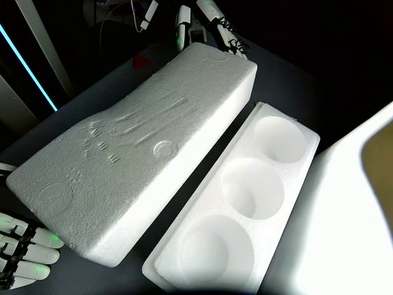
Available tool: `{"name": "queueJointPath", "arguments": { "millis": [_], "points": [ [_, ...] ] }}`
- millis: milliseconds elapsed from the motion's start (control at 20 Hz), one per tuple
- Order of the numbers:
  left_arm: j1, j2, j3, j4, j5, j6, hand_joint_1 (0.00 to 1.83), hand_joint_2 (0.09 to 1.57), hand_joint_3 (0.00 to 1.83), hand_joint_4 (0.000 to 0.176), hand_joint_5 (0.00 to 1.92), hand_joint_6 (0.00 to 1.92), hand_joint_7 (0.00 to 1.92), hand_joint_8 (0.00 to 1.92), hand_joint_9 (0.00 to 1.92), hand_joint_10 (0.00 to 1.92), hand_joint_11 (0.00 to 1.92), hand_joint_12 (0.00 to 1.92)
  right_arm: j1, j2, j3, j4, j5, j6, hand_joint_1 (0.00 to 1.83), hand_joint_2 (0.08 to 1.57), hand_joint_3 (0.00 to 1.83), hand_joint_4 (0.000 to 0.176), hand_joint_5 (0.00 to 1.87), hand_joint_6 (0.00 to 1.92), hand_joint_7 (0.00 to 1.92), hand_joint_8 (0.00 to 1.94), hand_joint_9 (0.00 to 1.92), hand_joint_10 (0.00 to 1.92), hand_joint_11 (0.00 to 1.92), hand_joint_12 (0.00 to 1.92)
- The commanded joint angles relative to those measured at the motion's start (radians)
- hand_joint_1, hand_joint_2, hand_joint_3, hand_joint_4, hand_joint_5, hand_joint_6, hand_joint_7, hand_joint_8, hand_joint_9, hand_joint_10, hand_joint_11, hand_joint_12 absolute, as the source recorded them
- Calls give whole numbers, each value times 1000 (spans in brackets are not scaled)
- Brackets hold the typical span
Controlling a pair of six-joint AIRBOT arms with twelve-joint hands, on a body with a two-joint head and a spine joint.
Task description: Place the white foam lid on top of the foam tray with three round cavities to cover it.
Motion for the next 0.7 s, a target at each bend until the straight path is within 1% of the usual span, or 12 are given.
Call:
{"name": "queueJointPath", "arguments": {
  "millis": [0,50,100,200,250,300,350,400,450,500,600,650],
  "points": [
    [-24,-14,2,98,-112,-6,536,1175,3,0,252,6,0,0,0,0,0,0,21,5,2,-107,140,9,449,1221,0,0,174,41,108,1,69,65,0,1210],
    [-40,-20,13,99,-100,-6,532,1176,4,0,249,4,0,0,0,0,0,0,34,5,12,-108,132,9,430,1211,0,0,197,57,172,24,141,118,0,1398],
    [-47,-23,17,100,-95,-6,532,1176,4,0,249,4,0,0,0,0,0,0,41,4,16,-108,128,9,430,1211,0,0,197,57,172,24,141,118,0,1398],
    [-98,-49,56,102,-59,-7,522,1181,5,0,242,1,0,0,0,0,0,0,88,1,47,-115,91,9,427,1208,0,0,200,68,189,26,144,158,0,1488],
    [-119,-60,73,102,-43,-7,573,1160,0,0,258,8,0,0,0,0,0,0,116,-7,66,-118,63,9,372,1205,0,0,187,109,281,64,98,554,0,1693],
    [-135,-68,88,102,-31,-8,573,1160,0,0,258,8,0,0,0,0,0,0,147,-19,86,-122,37,9,372,1205,0,0,187,109,281,64,98,554,0,1693],
    [-152,-77,104,102,-19,-7,604,1142,0,0,277,15,35,14,0,0,0,0,174,-30,105,-127,12,7,450,1209,1,0,187,149,284,67,19,776,0,1815],
    [-165,-84,115,102,-13,-8,576,1135,0,0,293,21,65,21,17,7,0,0,196,-39,120,-131,-9,7,538,1194,0,0,27,516,263,123,0,876,0,1888],
    [-192,-99,136,102,0,-7,580,1130,0,0,307,26,67,18,9,4,0,0,241,-54,149,-140,-52,6,576,1201,1,0,0,560,225,154,0,815,0,1898],
    [-217,-112,155,102,16,-6,594,1125,0,0,311,27,66,16,8,3,0,0,280,-64,171,-149,-88,5,613,1205,2,0,0,559,208,169,0,824,0,1863],
    [-252,-132,188,98,45,-6,640,1101,0,0,315,28,59,10,0,0,5,2,339,-85,208,-158,-143,-4,588,1204,0,0,0,699,187,181,0,728,0,1805],
    [-264,-141,204,91,53,-6,643,1098,0,0,314,28,58,9,0,0,6,3,367,-95,227,-158,-170,-9,588,1202,0,0,0,724,183,185,0,707,0,1800]
  ]
}}
